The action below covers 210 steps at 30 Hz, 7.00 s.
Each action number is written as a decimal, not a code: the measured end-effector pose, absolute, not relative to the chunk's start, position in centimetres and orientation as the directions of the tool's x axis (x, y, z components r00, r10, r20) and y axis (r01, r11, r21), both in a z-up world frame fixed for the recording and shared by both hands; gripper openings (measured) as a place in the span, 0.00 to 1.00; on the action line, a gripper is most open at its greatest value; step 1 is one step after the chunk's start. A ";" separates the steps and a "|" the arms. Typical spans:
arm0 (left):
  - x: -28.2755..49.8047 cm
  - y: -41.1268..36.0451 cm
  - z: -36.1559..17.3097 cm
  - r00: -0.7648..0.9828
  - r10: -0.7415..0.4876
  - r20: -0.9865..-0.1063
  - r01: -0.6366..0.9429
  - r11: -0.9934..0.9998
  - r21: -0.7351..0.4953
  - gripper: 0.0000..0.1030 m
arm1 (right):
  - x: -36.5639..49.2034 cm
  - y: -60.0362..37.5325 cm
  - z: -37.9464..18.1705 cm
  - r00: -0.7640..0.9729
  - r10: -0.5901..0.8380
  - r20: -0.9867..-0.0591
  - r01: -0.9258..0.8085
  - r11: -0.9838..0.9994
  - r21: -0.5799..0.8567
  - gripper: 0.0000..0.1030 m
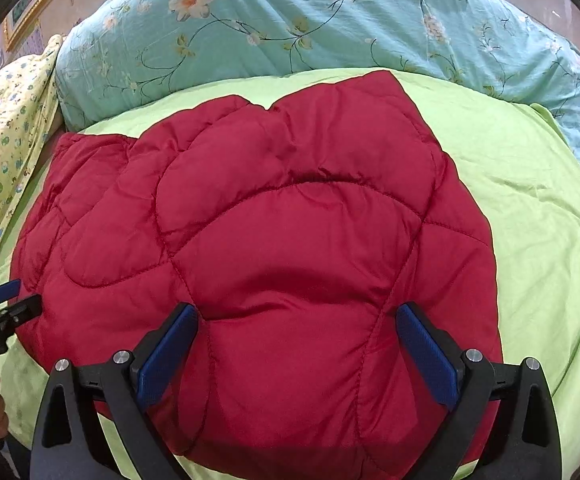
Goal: Fold large clothes
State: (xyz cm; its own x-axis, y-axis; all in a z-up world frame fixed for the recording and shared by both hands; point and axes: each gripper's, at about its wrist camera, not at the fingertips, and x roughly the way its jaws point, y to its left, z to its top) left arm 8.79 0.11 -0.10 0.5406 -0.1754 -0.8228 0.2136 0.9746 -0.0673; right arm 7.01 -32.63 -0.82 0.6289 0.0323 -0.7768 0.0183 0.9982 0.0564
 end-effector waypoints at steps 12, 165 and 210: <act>9.8 0.3 1.2 0.533 -0.184 -0.825 0.197 0.976 -0.091 0.96 | 10.7 -30.4 0.7 0.610 0.082 -0.788 -0.068 0.996 0.052 0.96; 1.1 1.1 1.7 0.596 0.007 -0.803 0.186 0.972 0.146 1.00 | -1.2 -26.4 -1.0 0.554 0.037 -0.832 -0.124 0.992 -0.039 1.00; 5.7 -3.3 3.5 0.604 -0.013 -0.797 0.239 0.957 0.166 1.00 | 3.7 -28.2 0.1 0.494 -0.015 -0.869 -0.063 0.997 -0.053 1.00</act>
State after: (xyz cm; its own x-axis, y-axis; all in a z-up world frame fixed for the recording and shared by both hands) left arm 5.66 -3.29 3.52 0.6044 -0.0130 -0.7966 0.2393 0.9567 0.1659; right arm 3.69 -28.24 0.14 0.4940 -0.0151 -0.8693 -0.0632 0.9966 -0.0532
